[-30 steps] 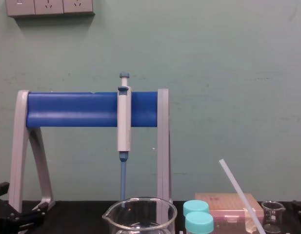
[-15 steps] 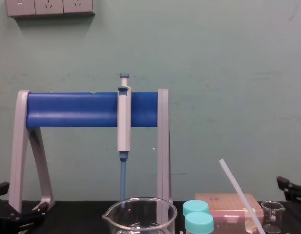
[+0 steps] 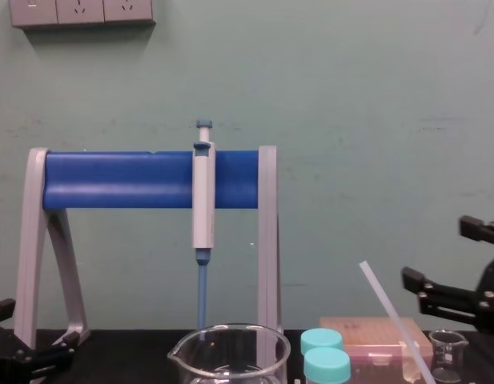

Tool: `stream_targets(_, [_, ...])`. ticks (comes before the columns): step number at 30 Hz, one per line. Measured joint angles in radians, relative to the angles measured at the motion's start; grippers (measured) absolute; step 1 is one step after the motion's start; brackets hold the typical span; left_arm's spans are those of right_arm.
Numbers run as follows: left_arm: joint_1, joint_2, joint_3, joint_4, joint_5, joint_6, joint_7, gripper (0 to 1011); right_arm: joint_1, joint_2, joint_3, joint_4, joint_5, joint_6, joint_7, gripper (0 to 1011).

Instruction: Pick up the stirring rod with one hand, then place it down.

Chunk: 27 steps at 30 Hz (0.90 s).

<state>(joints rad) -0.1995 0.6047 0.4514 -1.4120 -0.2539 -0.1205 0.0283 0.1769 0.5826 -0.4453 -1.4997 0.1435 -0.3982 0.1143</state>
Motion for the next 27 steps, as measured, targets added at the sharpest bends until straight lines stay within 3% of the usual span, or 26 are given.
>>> stream_targets(6, [0.000,0.000,0.000,0.000,0.000,0.000,0.000,1000,0.036,-0.018,-0.014,0.026,0.069,-0.009,0.104,1003])
stream_targets(9, [0.000,0.000,0.000,0.000,0.000,0.000,0.000,1000,0.068,-0.033,-0.019,0.060,0.156,0.021,0.202,1003])
stream_targets(13, [0.000,0.000,0.000,0.000,0.000,0.000,0.000,1000,0.091,-0.048,-0.022,0.090,0.197,0.049,0.260,1003])
stream_targets(27, [0.000,0.000,0.000,0.000,0.000,0.000,0.000,1000,0.128,-0.076,-0.013,0.132,0.244,0.171,0.344,1003])
